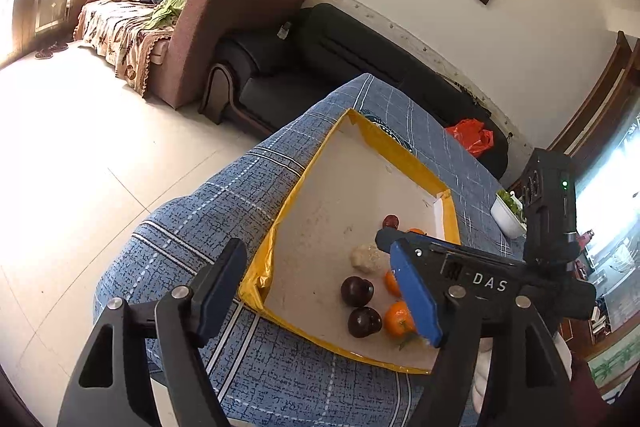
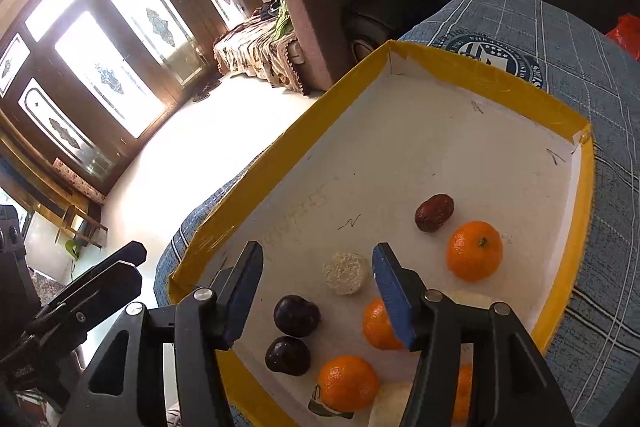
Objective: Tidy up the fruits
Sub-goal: 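Lift both open tools out of the tray toward the plums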
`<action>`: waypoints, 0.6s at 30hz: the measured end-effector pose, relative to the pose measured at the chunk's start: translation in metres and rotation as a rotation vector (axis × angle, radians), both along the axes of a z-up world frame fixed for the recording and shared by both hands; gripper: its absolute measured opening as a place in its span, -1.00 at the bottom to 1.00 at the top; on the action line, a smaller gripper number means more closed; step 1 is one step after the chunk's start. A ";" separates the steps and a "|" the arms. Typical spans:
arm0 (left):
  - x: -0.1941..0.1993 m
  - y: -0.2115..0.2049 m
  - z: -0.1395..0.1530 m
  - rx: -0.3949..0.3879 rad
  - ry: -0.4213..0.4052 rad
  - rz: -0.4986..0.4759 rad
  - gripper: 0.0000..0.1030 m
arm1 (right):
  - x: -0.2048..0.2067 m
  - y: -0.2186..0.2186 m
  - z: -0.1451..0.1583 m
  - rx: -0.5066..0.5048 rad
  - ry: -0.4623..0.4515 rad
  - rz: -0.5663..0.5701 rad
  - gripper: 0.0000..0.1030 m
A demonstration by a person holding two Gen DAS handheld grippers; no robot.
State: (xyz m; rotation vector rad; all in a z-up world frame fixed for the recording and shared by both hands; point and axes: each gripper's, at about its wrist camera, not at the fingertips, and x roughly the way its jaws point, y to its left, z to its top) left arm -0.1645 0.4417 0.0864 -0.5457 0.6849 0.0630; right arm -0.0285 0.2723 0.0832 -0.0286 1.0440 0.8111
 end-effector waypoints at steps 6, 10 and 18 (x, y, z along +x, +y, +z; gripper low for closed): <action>-0.007 -0.010 0.003 -0.007 -0.004 -0.010 0.49 | 0.000 -0.040 0.019 0.028 -0.032 -0.068 0.22; -0.006 -0.025 0.006 0.005 -0.003 -0.025 0.54 | -0.001 -0.069 0.020 0.034 -0.033 -0.111 0.23; 0.000 -0.078 0.013 0.086 0.022 -0.075 0.56 | -0.012 -0.124 0.007 0.035 -0.025 -0.196 0.24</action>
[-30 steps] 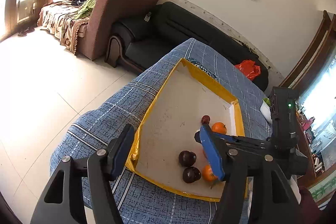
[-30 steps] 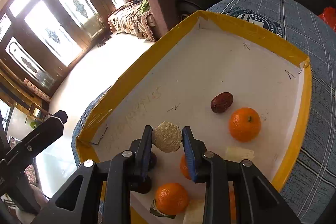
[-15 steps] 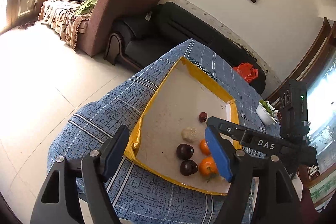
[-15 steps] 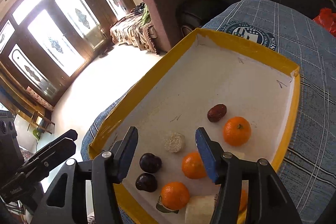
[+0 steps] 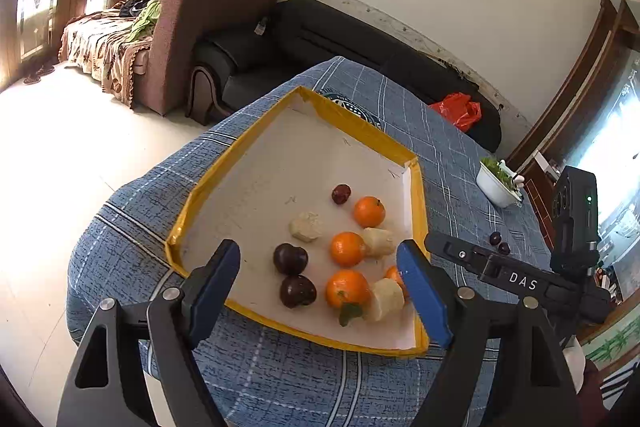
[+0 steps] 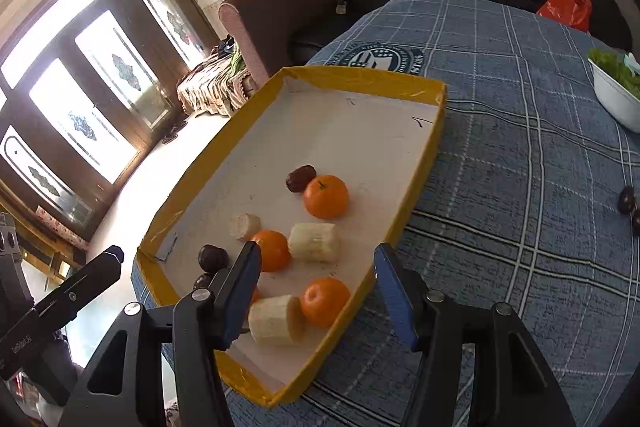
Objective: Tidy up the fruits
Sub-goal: 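Lift both open tools out of the tray toward the plums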
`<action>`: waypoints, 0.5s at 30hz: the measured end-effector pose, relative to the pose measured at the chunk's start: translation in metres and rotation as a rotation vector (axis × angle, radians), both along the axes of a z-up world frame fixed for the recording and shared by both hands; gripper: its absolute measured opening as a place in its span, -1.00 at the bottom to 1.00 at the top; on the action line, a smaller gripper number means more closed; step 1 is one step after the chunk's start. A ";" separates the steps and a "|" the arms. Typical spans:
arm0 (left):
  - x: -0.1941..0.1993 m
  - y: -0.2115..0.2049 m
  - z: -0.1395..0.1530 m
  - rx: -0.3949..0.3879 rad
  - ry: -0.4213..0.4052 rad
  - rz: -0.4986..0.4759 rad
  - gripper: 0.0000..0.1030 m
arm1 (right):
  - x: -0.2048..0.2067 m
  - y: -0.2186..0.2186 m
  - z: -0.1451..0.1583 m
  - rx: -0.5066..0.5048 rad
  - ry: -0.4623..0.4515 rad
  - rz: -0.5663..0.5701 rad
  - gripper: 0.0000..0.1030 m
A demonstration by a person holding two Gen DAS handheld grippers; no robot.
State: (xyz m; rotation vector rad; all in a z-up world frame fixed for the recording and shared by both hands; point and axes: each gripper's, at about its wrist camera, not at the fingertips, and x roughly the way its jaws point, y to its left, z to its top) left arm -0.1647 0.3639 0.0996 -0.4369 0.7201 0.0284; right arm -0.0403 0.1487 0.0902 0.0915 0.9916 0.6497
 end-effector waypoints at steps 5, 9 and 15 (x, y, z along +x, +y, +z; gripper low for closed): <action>0.003 -0.030 0.006 0.079 0.035 0.012 0.77 | -0.006 -0.032 0.000 0.014 0.001 -0.052 0.25; 0.008 -0.053 0.008 0.117 0.066 -0.005 0.79 | -0.011 -0.057 0.001 0.022 -0.006 -0.085 0.27; 0.008 -0.096 0.018 0.223 0.057 -0.045 0.79 | -0.019 -0.094 0.007 0.045 -0.015 -0.130 0.28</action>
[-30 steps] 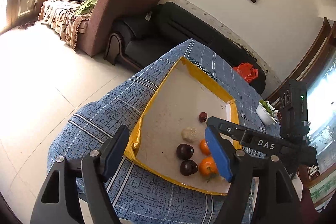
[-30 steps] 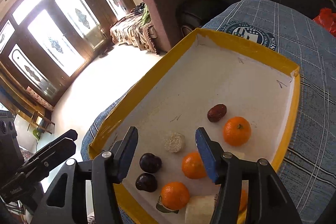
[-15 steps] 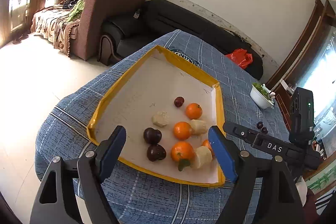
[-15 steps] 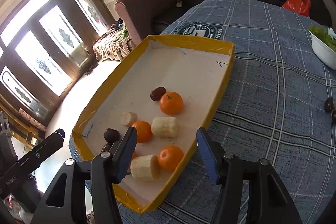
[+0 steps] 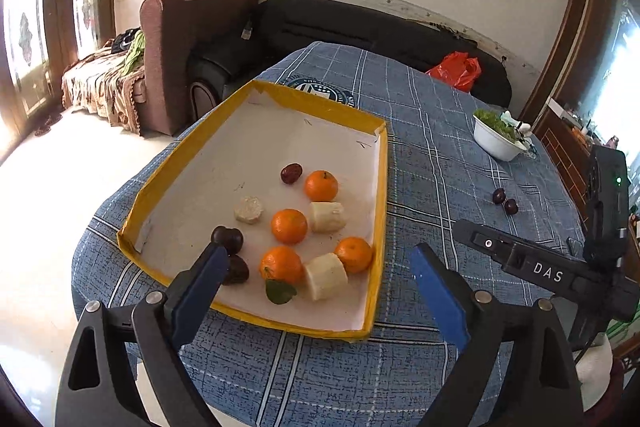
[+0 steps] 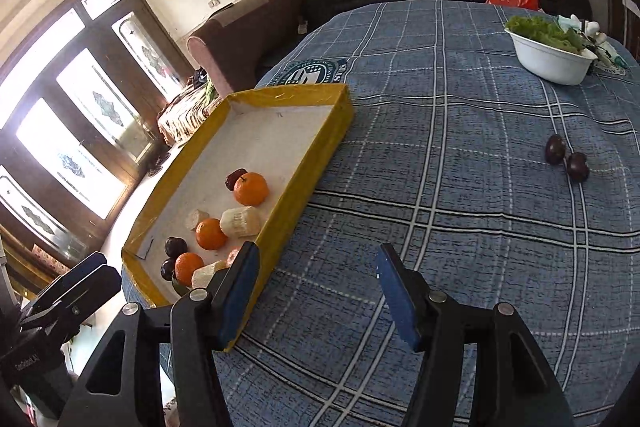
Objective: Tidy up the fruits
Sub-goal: 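Lift both open tools out of the tray toward the plums, then lower the right tool onto a dark plum and close it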
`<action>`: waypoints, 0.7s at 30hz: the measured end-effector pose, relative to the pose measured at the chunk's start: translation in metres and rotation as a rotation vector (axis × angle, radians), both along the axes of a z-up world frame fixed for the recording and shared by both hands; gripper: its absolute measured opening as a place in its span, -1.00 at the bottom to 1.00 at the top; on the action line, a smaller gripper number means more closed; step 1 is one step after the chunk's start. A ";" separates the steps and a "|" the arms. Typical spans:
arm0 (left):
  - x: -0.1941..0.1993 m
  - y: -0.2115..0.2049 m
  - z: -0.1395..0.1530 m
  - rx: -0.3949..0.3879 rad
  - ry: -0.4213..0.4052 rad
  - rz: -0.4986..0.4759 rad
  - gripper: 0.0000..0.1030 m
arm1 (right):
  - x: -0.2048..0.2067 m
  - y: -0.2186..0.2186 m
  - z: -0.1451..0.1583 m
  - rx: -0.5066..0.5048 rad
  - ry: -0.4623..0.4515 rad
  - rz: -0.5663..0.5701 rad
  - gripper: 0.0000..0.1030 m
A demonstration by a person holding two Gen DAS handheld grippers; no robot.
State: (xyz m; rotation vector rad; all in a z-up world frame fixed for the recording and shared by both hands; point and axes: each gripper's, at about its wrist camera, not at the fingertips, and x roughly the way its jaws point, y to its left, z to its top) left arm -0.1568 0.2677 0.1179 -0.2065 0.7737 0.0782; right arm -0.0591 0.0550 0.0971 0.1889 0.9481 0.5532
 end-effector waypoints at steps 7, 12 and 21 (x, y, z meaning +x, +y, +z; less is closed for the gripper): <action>0.000 -0.040 0.014 0.110 -0.035 -0.022 0.79 | -0.006 -0.036 0.008 -0.001 -0.033 -0.040 0.32; 0.000 -0.063 0.018 0.151 -0.045 -0.055 0.79 | -0.006 -0.063 0.007 0.014 -0.035 -0.082 0.33; 0.004 -0.087 0.020 0.191 -0.051 -0.086 0.79 | 0.000 -0.112 -0.003 0.032 -0.010 -0.166 0.35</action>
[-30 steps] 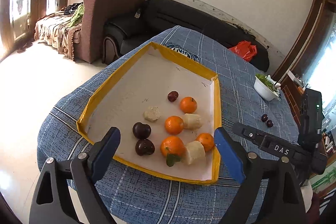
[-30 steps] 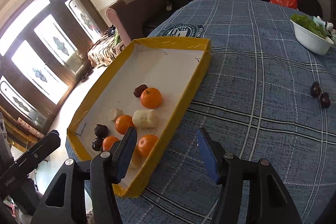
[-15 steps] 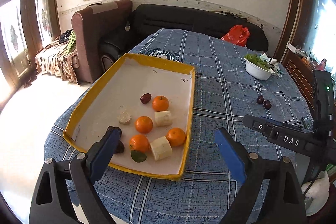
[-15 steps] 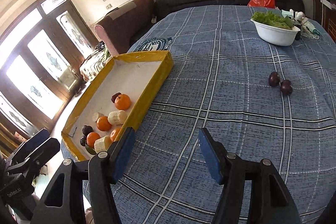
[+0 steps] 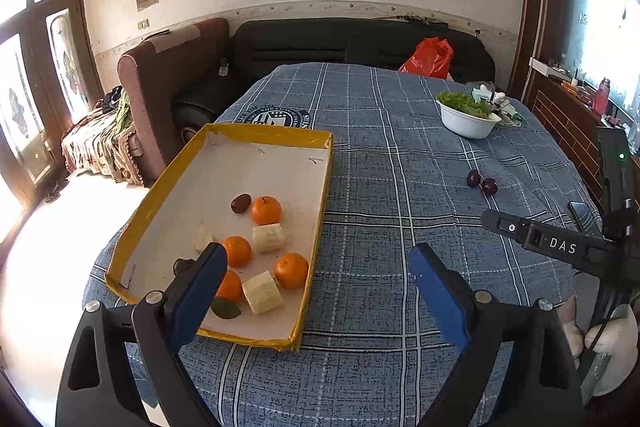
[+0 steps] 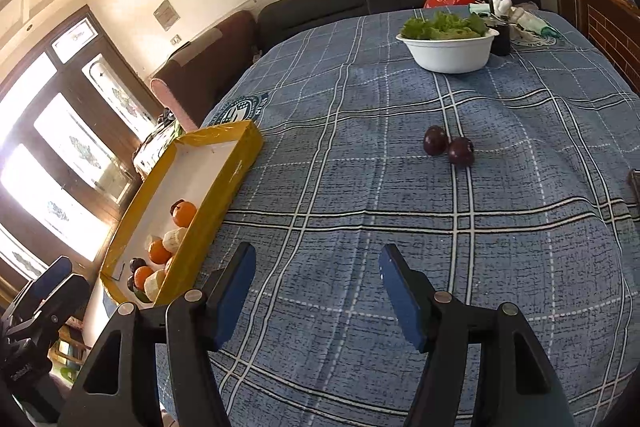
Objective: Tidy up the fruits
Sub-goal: 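Lower the right tool onto a dark plum and close it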
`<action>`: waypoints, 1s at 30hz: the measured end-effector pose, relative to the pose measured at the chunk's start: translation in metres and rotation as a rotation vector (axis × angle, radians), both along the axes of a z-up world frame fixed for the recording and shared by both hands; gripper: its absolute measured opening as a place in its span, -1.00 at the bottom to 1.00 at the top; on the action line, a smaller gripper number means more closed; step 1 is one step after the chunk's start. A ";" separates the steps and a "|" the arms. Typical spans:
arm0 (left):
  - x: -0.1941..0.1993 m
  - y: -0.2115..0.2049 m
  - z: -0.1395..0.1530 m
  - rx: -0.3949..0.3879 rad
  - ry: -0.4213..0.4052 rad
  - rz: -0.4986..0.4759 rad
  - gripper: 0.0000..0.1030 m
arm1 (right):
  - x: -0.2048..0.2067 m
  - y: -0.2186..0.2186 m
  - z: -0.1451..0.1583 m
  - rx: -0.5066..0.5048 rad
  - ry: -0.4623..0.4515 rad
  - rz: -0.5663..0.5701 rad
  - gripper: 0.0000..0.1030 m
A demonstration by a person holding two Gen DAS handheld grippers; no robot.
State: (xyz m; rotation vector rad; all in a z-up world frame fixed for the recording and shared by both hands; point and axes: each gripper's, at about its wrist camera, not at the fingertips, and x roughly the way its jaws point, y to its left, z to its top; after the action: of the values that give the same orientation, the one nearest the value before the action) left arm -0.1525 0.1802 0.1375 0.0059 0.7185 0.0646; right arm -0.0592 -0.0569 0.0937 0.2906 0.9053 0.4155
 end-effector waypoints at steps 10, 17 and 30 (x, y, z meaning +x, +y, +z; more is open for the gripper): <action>-0.008 -0.022 0.019 0.110 -0.107 0.033 0.79 | 0.009 -0.037 -0.011 0.010 0.021 -0.068 0.36; -0.010 -0.042 0.027 0.176 -0.146 0.014 0.79 | 0.014 -0.053 -0.022 0.014 0.045 -0.102 0.37; 0.012 -0.053 0.011 0.195 -0.109 -0.014 0.81 | 0.029 -0.067 -0.035 0.007 0.062 -0.140 0.37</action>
State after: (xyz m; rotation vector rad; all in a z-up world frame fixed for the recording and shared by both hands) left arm -0.1400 0.1271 0.1481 0.1922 0.6011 0.1204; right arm -0.0307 -0.1235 0.0588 0.3727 0.9381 0.2817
